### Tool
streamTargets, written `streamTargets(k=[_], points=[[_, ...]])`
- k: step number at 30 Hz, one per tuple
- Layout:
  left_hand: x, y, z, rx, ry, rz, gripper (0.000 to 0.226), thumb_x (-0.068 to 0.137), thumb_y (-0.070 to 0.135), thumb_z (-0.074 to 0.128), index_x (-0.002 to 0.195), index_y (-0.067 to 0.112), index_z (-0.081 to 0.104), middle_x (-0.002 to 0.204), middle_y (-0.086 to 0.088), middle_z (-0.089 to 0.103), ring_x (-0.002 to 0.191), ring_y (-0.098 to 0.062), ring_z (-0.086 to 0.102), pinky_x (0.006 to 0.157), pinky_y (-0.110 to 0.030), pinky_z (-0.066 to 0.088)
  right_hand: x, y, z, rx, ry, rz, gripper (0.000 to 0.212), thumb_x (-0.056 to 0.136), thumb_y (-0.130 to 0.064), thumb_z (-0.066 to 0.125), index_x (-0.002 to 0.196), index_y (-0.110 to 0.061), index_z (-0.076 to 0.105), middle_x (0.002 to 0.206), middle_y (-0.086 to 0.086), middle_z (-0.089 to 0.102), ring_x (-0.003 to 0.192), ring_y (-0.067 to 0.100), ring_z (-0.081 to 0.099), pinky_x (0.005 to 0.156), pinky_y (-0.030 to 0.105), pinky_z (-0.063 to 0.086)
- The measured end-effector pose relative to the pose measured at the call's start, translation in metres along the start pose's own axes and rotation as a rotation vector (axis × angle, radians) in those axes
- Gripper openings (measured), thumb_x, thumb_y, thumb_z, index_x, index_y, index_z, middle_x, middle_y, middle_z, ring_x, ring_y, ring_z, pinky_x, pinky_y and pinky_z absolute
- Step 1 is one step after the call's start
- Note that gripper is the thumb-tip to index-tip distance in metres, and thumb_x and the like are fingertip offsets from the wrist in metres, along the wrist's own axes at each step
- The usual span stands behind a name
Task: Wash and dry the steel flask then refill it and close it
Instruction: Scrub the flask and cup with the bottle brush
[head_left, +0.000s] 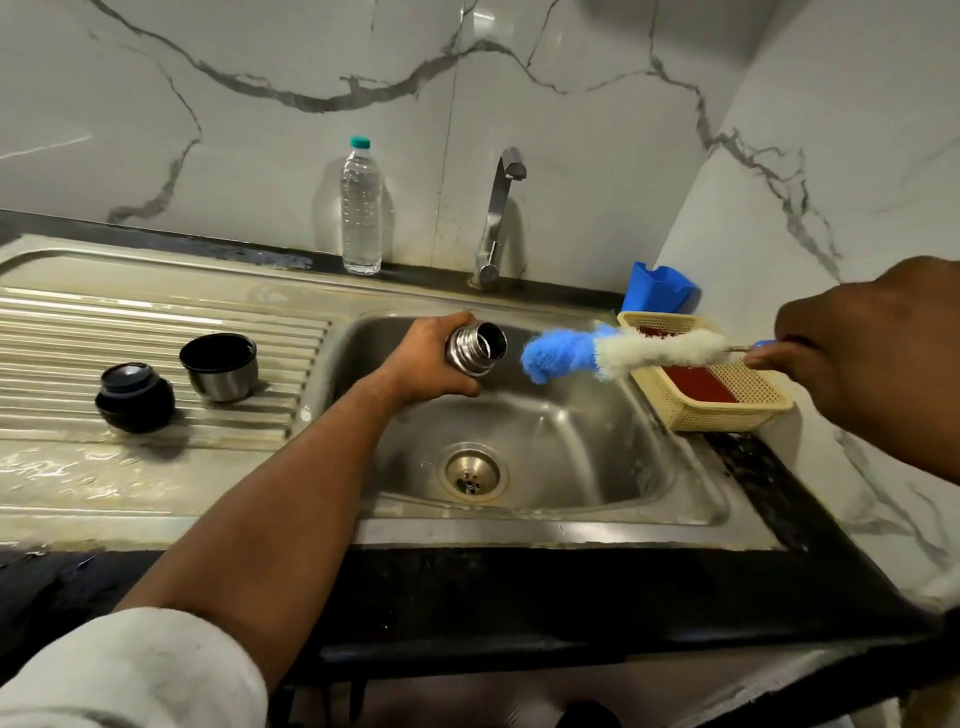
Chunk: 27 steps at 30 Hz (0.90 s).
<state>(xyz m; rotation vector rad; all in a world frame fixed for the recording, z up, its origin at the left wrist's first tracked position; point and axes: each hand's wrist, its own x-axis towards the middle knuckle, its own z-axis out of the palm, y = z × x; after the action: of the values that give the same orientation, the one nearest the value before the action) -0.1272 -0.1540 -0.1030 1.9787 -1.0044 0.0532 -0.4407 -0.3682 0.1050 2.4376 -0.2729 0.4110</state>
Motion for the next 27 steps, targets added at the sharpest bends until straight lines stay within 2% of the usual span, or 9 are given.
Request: streamTargets(k=[2,5,7,10,13,19,23,25,27], points=[[0.001,-0.003,0.001,-0.024,0.015,-0.037,0.061,0.058,0.017,0.096,0.112,0.024,0.066,0.102,0.007,0.072,0.094,-0.005,0.069,0.086,-0.030,0.059,-0.005,0.009,0.008,0.058,0.014,0.024,0.041,0.094,-0.064,0.042,0.065,-0.036,0.045,0.053,-0.010,0.042,0.046,0.025,0.047,0.056,0.043,0.050],[0.002,-0.006,0.003,-0.083,0.087,-0.107,0.071,0.054,0.028,0.096,0.118,0.022,0.067,0.112,0.002,0.071,0.104,-0.016,0.069,0.097,-0.038,0.057,-0.013,-0.003,0.008,0.173,-0.112,0.150,0.028,0.088,-0.075,0.034,0.079,-0.053,0.049,0.056,-0.010,0.050,0.050,0.021,0.052,0.056,0.039,0.052],[0.002,-0.005,0.005,-0.161,0.127,-0.193,0.077,0.053,0.026,0.097,0.122,0.025,0.063,0.119,-0.001,0.069,0.110,-0.019,0.068,0.099,-0.036,0.055,-0.011,-0.026,0.008,0.276,-0.160,0.208,0.036,0.088,-0.073,0.030,0.081,-0.048,0.054,0.064,-0.008,0.057,0.057,0.020,0.055,0.057,0.036,0.052],[0.005,-0.007,0.004,-0.261,0.115,-0.275,0.072,0.063,0.013,0.098,0.125,0.023,0.063,0.112,0.005,0.073,0.102,-0.007,0.070,0.087,-0.020,0.056,0.002,-0.051,0.022,0.449,-0.249,0.233,0.033,0.094,-0.062,0.044,0.085,-0.038,0.065,0.077,-0.001,0.066,0.069,0.022,0.059,0.063,0.035,0.049],[0.006,-0.009,-0.002,-0.295,0.136,-0.325,0.073,0.065,0.009,0.098,0.128,0.020,0.064,0.106,0.011,0.072,0.095,0.001,0.067,0.071,-0.006,0.051,0.015,-0.070,0.049,0.710,-0.345,0.269,0.026,0.101,-0.041,0.057,0.082,-0.030,0.071,0.062,-0.007,0.070,0.061,0.010,0.065,0.063,0.031,0.047],[0.008,-0.026,-0.003,-0.277,0.223,-0.447,0.080,0.047,0.017,0.106,0.120,0.017,0.072,0.107,0.003,0.079,0.101,-0.014,0.075,0.088,-0.031,0.063,0.031,-0.118,0.095,1.200,-0.421,0.338,0.023,0.103,-0.023,0.060,0.088,-0.012,0.074,0.061,0.002,0.073,0.046,0.003,0.057,0.060,0.028,0.041],[0.007,-0.033,-0.007,-0.228,0.304,-0.519,0.071,0.040,0.021,0.108,0.102,0.018,0.075,0.096,0.003,0.080,0.093,-0.016,0.076,0.086,-0.037,0.064,0.045,-0.132,0.116,1.169,-0.457,0.210,0.020,0.106,-0.021,0.054,0.094,-0.024,0.070,0.061,0.000,0.072,0.059,0.005,0.066,0.060,0.025,0.041],[0.005,-0.036,-0.006,-0.189,0.338,-0.556,0.082,0.031,0.030,0.108,0.105,0.019,0.075,0.099,0.003,0.080,0.096,-0.018,0.076,0.089,-0.041,0.063,0.056,-0.131,0.124,1.142,-0.524,0.172,0.027,0.104,-0.018,0.052,0.118,-0.034,0.069,0.061,-0.002,0.073,0.065,0.004,0.069,0.060,0.019,0.041],[0.004,-0.038,-0.001,-0.159,0.353,-0.602,0.102,0.022,0.041,0.105,0.116,0.020,0.071,0.107,0.003,0.077,0.101,-0.019,0.074,0.093,-0.043,0.062,0.069,-0.130,0.136,1.123,-0.617,0.139,0.035,0.100,-0.012,0.050,0.123,-0.031,0.070,0.061,-0.001,0.074,0.064,0.009,0.070,0.058,0.020,0.043]])
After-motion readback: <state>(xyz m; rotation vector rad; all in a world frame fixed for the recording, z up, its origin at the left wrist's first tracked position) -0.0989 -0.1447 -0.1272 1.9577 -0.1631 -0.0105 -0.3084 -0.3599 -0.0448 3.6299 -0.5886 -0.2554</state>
